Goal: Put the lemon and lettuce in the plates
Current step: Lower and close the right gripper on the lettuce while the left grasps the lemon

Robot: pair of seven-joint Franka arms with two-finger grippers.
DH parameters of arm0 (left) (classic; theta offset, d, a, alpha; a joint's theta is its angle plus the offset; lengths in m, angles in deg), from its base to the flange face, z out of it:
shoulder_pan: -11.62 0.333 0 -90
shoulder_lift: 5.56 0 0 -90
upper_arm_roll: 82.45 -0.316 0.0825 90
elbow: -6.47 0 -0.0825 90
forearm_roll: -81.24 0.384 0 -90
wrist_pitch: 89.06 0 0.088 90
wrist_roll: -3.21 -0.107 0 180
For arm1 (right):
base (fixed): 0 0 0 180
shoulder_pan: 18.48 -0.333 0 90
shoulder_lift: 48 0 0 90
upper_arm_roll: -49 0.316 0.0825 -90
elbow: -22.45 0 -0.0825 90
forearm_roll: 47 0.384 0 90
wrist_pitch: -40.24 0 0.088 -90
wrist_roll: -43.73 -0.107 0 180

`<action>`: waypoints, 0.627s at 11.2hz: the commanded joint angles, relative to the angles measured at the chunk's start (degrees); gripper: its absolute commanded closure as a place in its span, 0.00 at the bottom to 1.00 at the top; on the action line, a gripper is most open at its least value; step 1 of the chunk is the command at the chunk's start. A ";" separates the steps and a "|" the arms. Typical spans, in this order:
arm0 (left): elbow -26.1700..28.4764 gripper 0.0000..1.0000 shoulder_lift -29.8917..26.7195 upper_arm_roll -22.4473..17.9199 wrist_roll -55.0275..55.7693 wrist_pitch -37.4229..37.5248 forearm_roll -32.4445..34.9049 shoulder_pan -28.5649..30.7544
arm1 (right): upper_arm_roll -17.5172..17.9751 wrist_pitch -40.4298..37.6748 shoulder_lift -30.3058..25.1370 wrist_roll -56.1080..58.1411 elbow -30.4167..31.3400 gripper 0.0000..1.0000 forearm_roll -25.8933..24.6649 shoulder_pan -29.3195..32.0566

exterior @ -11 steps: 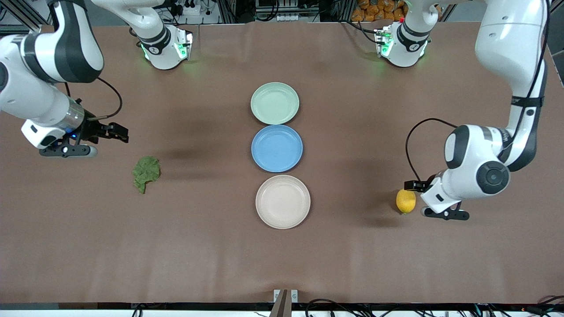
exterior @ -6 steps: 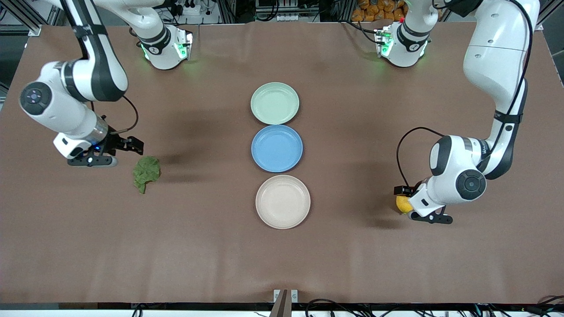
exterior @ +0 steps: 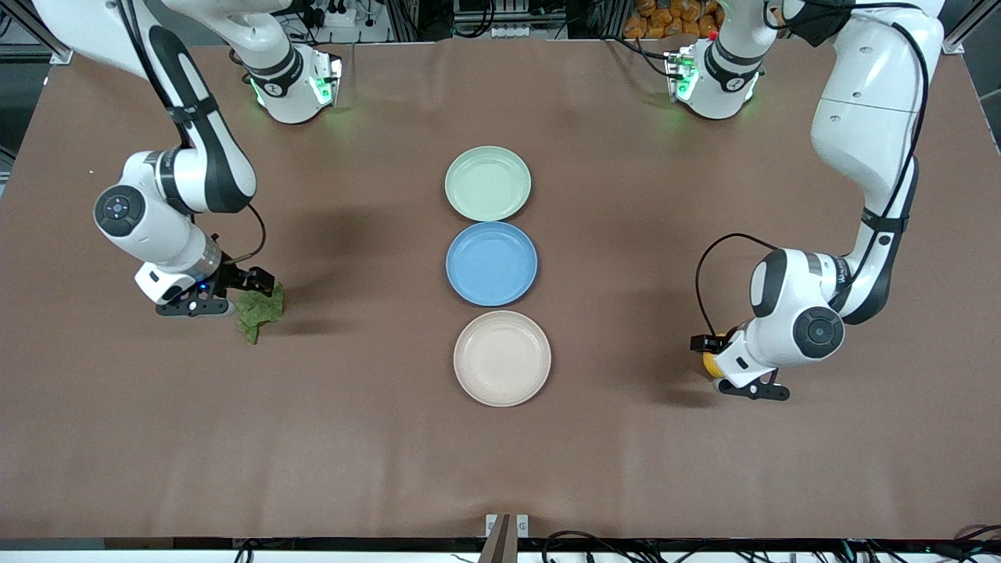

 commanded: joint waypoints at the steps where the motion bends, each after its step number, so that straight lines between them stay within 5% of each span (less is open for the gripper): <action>1: -0.80 1.00 0.37 0.08 -0.84 -0.85 0.71 0.49 | -1.75 5.16 4.10 0.63 -0.18 0.00 -2.62 -0.33; 7: -1.50 1.00 -2.44 0.96 6.25 -0.50 -2.27 -0.99 | -3.86 11.23 10.78 0.46 -1.23 0.00 -2.73 -0.33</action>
